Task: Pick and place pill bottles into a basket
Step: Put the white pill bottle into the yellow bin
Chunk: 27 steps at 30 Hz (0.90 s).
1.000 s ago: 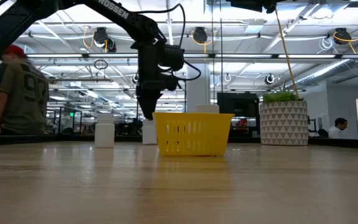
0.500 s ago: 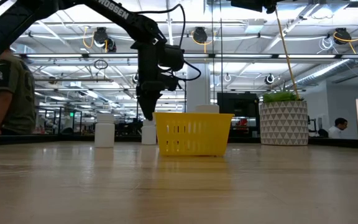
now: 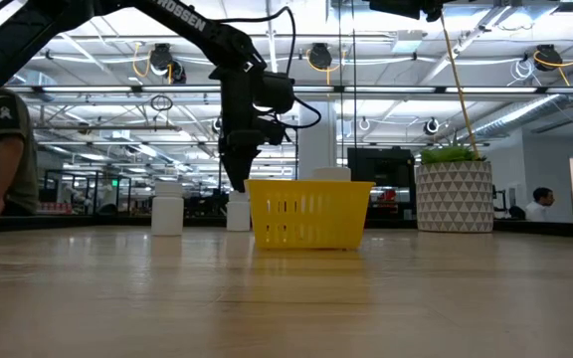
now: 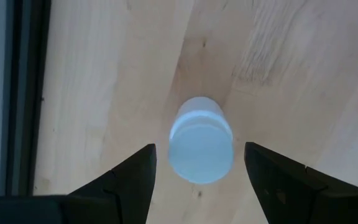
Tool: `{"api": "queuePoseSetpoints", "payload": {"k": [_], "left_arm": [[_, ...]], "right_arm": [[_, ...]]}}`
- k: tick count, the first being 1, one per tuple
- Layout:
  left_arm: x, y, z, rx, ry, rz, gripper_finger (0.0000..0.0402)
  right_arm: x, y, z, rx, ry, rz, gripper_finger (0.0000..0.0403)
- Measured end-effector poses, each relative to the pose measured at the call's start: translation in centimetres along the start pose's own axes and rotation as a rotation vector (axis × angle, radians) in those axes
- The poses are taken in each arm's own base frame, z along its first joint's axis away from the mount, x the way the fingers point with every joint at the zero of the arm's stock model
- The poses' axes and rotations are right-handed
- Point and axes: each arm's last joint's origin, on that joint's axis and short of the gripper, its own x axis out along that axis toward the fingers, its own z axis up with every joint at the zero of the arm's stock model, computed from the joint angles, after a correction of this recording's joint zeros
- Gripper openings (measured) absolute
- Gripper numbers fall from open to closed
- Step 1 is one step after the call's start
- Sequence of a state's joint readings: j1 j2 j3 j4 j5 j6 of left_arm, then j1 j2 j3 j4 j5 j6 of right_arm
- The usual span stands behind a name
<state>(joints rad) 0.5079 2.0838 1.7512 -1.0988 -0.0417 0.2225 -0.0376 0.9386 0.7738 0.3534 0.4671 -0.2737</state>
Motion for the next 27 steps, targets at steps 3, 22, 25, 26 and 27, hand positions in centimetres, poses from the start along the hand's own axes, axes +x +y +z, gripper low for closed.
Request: {"api": "queuePoseSetpoints", "payload": {"k": [3, 22, 25, 26, 27], "left_arm": [[0.0, 0.0, 0.0, -0.003, -0.006, -0.022, 0.0248], [2.4, 0.1, 0.2, 0.004, 0.051, -0.026, 0.0248], [2.3, 0.1, 0.3, 0.006, 0.047, -0.025, 0.0248], [2.3, 0.1, 0.3, 0.006, 0.049, -0.025, 0.0248], [2.3, 0.1, 0.2, 0.006, 0.051, -0.026, 0.0248]], "right_arm": [[0.0, 0.0, 0.0, 0.0, 0.0, 0.0, 0.021], [0.0, 0.0, 0.0, 0.0, 0.0, 0.001, 0.021], [0.0, 0.0, 0.0, 0.0, 0.0, 0.001, 0.021], [0.0, 0.0, 0.0, 0.0, 0.0, 0.0, 0.021], [0.0, 0.0, 0.0, 0.0, 0.0, 0.0, 0.021]]}}
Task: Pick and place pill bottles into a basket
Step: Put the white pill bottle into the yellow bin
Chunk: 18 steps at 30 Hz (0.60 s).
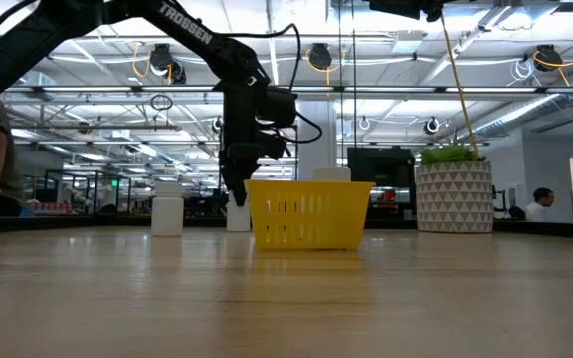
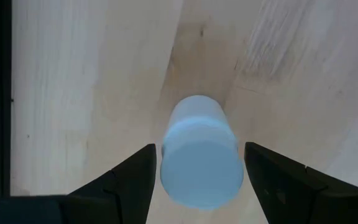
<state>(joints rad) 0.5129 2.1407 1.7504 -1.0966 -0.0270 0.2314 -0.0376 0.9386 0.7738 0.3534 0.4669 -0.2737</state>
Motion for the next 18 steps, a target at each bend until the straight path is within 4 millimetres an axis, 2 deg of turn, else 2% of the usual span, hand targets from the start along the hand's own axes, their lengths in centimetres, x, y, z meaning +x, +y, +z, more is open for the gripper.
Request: {"api": "queuePoseSetpoints", "payload": {"k": [9, 11, 14, 18], "left_arm": [[-0.01, -0.22, 0.11, 0.016, -0.006, 0.0, 0.0241], [-0.01, -0.3, 0.18, 0.02, -0.011, 0.002, 0.0219], [-0.16, -0.47, 0.3, 0.036, -0.022, 0.004, 0.0166], [-0.23, -0.53, 0.33, 0.039, -0.031, -0.013, 0.0159]], "right_arm": [[0.0, 0.0, 0.0, 0.0, 0.0, 0.0, 0.021], [0.0, 0.0, 0.0, 0.0, 0.0, 0.0, 0.021], [0.0, 0.01, -0.03, -0.002, 0.003, 0.001, 0.021], [0.01, 0.02, -0.06, -0.003, 0.006, 0.001, 0.021]]}}
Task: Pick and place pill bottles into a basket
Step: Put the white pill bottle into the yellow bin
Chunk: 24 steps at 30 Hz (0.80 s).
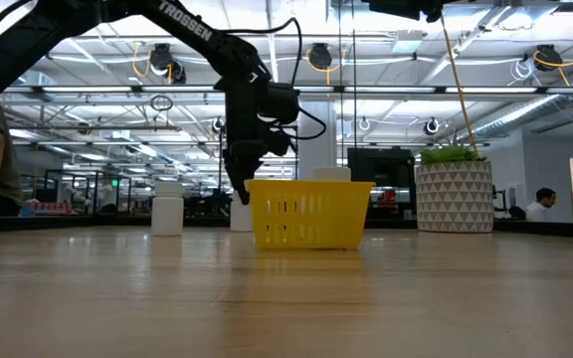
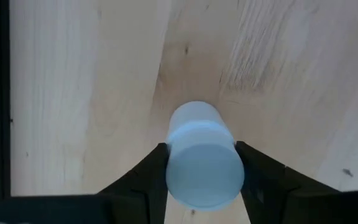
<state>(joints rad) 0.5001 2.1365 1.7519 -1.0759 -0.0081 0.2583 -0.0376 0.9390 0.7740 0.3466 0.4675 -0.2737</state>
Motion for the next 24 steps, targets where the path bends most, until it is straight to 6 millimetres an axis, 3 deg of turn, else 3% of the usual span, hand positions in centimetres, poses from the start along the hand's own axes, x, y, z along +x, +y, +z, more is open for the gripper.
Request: {"api": "queuePoseSetpoints", "payload": {"k": [8, 11, 17, 24], "left_arm": [[-0.2, -0.3, 0.1, 0.012, -0.013, -0.007, 0.0159], [-1.4, -0.6, 0.1, 0.023, -0.051, 0.004, 0.0159], [-5.3, -2.2, -0.5, 0.049, -0.123, 0.017, 0.0159], [-12.6, -7.3, -2.8, 0.11, -0.271, 0.011, 0.0159]], "right_arm": [[0.0, 0.0, -0.1, -0.007, 0.013, 0.003, 0.021], [0.0, 0.1, -0.3, -0.016, 0.033, 0.0, 0.021], [0.0, -0.1, -0.1, -0.024, 0.022, -0.028, 0.021], [-0.8, -0.7, 0.7, -0.033, -0.025, -0.044, 0.021]]}}
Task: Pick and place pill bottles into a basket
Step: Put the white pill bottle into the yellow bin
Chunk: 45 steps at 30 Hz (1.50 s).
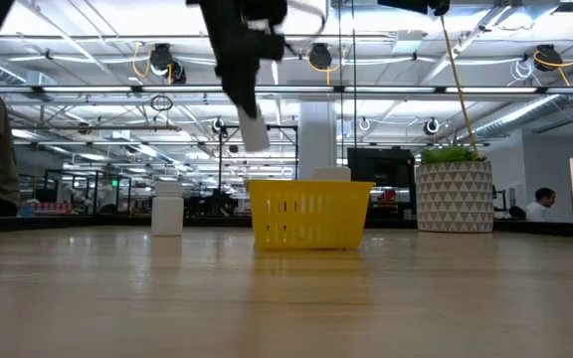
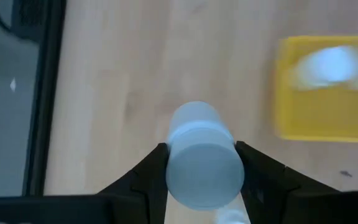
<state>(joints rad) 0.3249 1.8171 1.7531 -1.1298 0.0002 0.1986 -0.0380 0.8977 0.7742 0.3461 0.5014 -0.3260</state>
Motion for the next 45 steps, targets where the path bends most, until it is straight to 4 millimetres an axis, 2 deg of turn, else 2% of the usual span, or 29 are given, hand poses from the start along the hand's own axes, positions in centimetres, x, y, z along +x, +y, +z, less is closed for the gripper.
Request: {"api": "queuePoseSetpoints", "payload": {"k": [4, 8, 12, 18, 23, 30, 45], "left_arm": [[-3.7, -4.1, -0.5, 0.039, -0.064, -0.042, 0.0159], [-4.7, -7.9, -0.8, 0.069, -0.065, -0.049, 0.0159], [-4.1, -11.0, -0.7, 0.112, -0.039, -0.061, 0.0159], [-1.0, -13.7, 0.0, 0.17, 0.021, -0.106, 0.0159], [2.3, -14.0, 0.4, 0.199, 0.107, -0.104, 0.0159], [5.0, -13.2, 0.8, 0.208, 0.156, -0.12, 0.0159], [5.2, -11.3, 1.5, 0.209, 0.099, -0.157, 0.0159]], "right_arm": [[-0.5, -0.4, 0.5, 0.013, -0.024, -0.008, 0.021], [-0.8, -0.7, 0.7, 0.022, -0.038, -0.013, 0.021], [-0.8, -0.8, 0.8, 0.024, -0.042, -0.014, 0.021], [-0.8, -0.7, 0.8, 0.05, -0.042, -0.01, 0.021], [-0.8, -0.7, 0.7, 0.05, -0.037, -0.008, 0.021], [-0.8, -0.6, 0.4, 0.058, -0.004, 0.003, 0.021], [-0.8, -0.6, 0.3, 0.071, 0.004, 0.006, 0.021]]}}
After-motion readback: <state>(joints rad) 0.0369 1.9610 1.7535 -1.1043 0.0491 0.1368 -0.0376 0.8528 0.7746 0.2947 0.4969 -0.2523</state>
